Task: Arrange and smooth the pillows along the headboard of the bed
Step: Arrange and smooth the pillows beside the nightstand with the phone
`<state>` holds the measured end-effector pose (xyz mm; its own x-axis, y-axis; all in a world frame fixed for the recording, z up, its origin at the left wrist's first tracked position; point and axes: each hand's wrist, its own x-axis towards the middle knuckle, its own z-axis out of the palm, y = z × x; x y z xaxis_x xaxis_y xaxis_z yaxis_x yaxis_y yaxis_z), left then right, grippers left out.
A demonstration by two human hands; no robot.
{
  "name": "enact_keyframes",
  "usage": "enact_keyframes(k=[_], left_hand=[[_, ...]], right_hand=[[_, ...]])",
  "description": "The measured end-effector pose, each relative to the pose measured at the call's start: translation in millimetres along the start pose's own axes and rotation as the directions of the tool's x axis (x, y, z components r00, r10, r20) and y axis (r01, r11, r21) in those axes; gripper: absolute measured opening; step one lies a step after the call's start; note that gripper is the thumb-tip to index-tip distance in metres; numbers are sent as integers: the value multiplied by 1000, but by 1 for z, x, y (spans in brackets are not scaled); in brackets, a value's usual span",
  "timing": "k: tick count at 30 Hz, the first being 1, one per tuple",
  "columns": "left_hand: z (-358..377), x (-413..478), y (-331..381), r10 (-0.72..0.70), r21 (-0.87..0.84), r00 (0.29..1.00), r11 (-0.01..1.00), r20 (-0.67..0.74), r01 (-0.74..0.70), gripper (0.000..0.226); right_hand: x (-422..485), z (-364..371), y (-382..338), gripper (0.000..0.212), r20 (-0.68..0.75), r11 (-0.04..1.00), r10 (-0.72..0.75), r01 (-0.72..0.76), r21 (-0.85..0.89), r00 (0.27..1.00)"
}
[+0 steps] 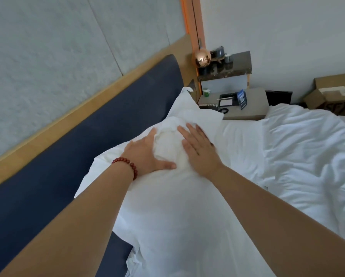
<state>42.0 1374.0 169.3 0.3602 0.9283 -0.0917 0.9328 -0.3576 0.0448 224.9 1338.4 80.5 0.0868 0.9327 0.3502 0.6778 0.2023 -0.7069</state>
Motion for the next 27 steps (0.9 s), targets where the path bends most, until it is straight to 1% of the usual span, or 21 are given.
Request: enact_keyframes(k=[1, 3, 4, 6, 8, 11, 12, 14, 15, 16, 18, 20, 22, 23, 25, 26, 27], left_hand=[[7, 6, -7, -37, -26, 999, 999, 37, 38, 137], [21, 16, -22, -105, -88, 989, 989, 103, 115, 130], [28, 20, -28, -125, -122, 985, 983, 120, 139, 127], [40, 31, -38, -143, -178, 980, 970, 137, 166, 126], [49, 40, -40, -135, -201, 983, 967, 127, 159, 125], [67, 57, -40, -138, -211, 983, 964, 125, 162, 119], [73, 63, -40, -138, -204, 983, 966, 123, 161, 117], [86, 75, -42, -152, -178, 978, 968, 142, 176, 118], [91, 80, -44, -165, -160, 974, 969, 155, 190, 120], [97, 85, -47, -174, -155, 970, 967, 170, 201, 125], [108, 92, -52, -170, -173, 968, 964, 184, 202, 132], [117, 98, -57, -150, -189, 971, 964, 184, 185, 130], [125, 102, -60, -121, -212, 976, 964, 182, 159, 129], [128, 104, -61, -108, -223, 978, 964, 181, 147, 128], [134, 106, -64, -83, -235, 982, 964, 168, 122, 127], [137, 108, -65, -72, -237, 984, 965, 160, 110, 127], [140, 110, -67, -61, -243, 986, 965, 156, 98, 126]], right_hand=[[6, 7, 7, 46, 30, 999, -29, 27, 45, 999], [10, 26, 19, 52, 27, 989, -106, 103, 110, 994], [10, 37, 24, 56, 12, 986, -131, 129, 109, 991], [4, 59, 34, 60, -9, 990, -116, 116, 76, 993], [-5, 69, 44, 59, -45, 994, -79, 82, 73, 996], [-24, 83, 61, 58, -96, 999, 0, 4, 46, 995], [-32, 88, 66, 59, -116, 998, 55, -49, 49, 992], [-52, 102, 73, 70, -142, 970, 236, -223, 101, 961], [-63, 111, 75, 80, -153, 932, 351, -329, 149, 924], [-73, 119, 77, 91, -158, 876, 470, -436, 206, 868], [-85, 129, 77, 109, -149, 714, 686, -618, 328, 713], [-90, 134, 83, 115, -151, 565, 815, -710, 421, 559], [-102, 139, 96, 122, -145, 420, 904, -772, 478, 402], [-111, 141, 102, 125, -115, 326, 943, -787, 524, 313], [-132, 148, 111, 120, 40, 90, 987, -743, 663, 156], [-141, 152, 113, 117, 126, -14, 986, -708, 706, 106], [-148, 155, 116, 117, 189, -88, 979, -678, 730, 77]])
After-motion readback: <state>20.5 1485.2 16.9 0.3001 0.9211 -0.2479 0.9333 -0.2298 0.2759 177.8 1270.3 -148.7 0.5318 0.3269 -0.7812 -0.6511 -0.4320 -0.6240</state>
